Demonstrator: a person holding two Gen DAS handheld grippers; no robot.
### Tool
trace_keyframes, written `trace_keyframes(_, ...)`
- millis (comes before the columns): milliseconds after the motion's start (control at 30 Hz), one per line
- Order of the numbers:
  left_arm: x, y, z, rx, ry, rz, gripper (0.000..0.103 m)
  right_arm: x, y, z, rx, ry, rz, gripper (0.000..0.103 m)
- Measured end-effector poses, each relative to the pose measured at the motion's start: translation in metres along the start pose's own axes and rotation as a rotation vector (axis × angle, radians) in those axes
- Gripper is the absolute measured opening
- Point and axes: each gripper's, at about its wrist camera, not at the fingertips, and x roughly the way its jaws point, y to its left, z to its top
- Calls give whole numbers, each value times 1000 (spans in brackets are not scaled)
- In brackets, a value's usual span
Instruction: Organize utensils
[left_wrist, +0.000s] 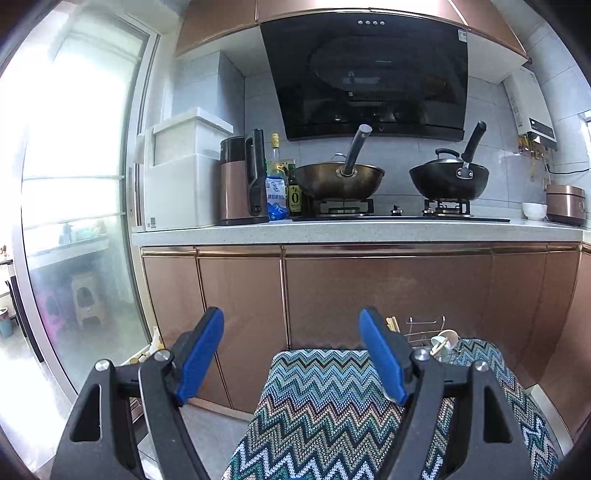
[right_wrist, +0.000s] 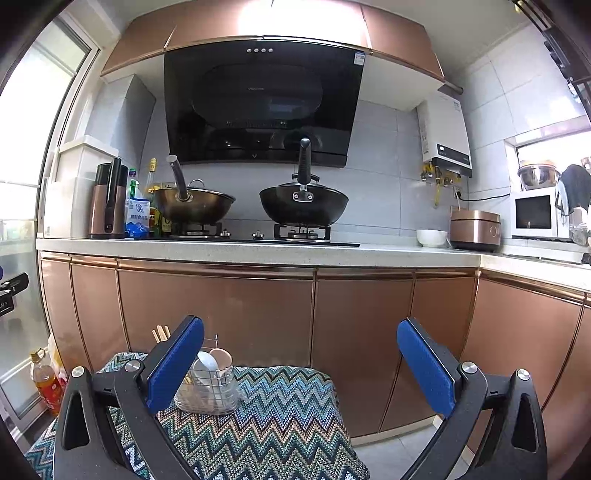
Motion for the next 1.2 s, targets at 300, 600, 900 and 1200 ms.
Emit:
trace_keyframes(300, 0, 1, 0, -8, 6, -16, 75, 1, -3, 0, 3, 1, -8, 103)
trace_keyframes(600, 1, 3, 0, -7, 7, -23, 75, 2, 1, -2, -12, 9, -6, 103)
trace_keyframes(900, 0, 1, 0, 1, 6, -36, 75, 3, -1, -4, -13, 13, -9, 103)
trace_keyframes(1200, 0, 1, -1, 0, 5, -39, 75, 3, -1, -4, -13, 13, -9, 103)
